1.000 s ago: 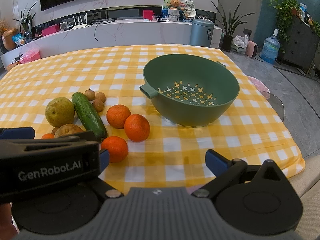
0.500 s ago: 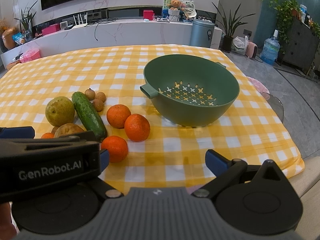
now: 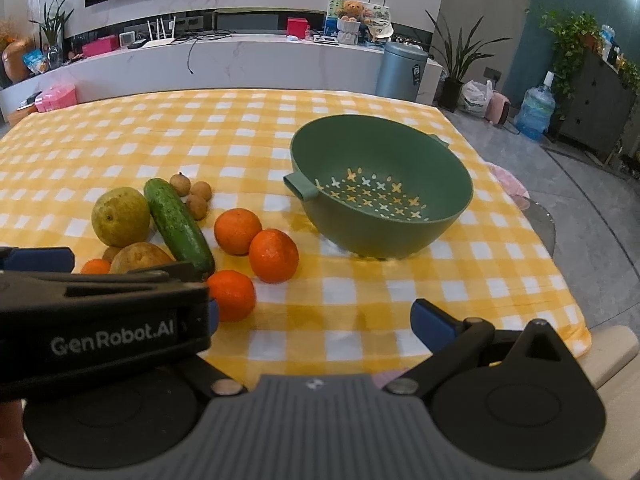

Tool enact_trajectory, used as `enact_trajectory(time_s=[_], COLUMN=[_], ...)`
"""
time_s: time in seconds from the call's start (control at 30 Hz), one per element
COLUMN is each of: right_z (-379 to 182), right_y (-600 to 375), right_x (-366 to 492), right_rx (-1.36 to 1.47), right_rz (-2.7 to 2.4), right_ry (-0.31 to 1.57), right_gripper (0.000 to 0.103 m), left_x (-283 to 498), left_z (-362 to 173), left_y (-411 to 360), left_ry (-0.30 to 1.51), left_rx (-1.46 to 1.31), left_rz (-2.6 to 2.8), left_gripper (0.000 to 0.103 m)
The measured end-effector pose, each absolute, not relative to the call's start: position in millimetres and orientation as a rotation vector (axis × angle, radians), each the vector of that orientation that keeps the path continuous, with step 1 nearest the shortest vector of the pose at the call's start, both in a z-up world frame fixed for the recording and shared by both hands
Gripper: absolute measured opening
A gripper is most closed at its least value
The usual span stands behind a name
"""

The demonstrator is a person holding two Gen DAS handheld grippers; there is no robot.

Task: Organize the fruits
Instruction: 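Move the left tool to the large pear while the right tool approaches the other pear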

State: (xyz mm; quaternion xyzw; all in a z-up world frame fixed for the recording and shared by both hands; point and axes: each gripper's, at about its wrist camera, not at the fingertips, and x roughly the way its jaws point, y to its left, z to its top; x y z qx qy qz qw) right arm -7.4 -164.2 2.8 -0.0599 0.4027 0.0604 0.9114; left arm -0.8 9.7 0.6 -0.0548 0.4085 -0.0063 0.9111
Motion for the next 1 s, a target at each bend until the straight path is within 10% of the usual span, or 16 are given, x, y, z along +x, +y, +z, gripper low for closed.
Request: enact_trajectory(time_s=[0.77,1.0], right_z=[-10.5,-27.2], right_y=[-127.3,-130.6], right_x=[35.6,31.6], right_rx=[0.166,0.368], right_rz=[0.120,0.320], right_ry=[0.944,0.929], right_gripper=[0.098,0.080], left_x=[39.2,42.5], left_z=[-1.9,-22.2], left_y=[140.9,151.6], left_ry=[0.845,0.870], left_rx=[-0.266,-0.266], left_rz=[0.039,0.022], left_gripper=[0.103,0.103])
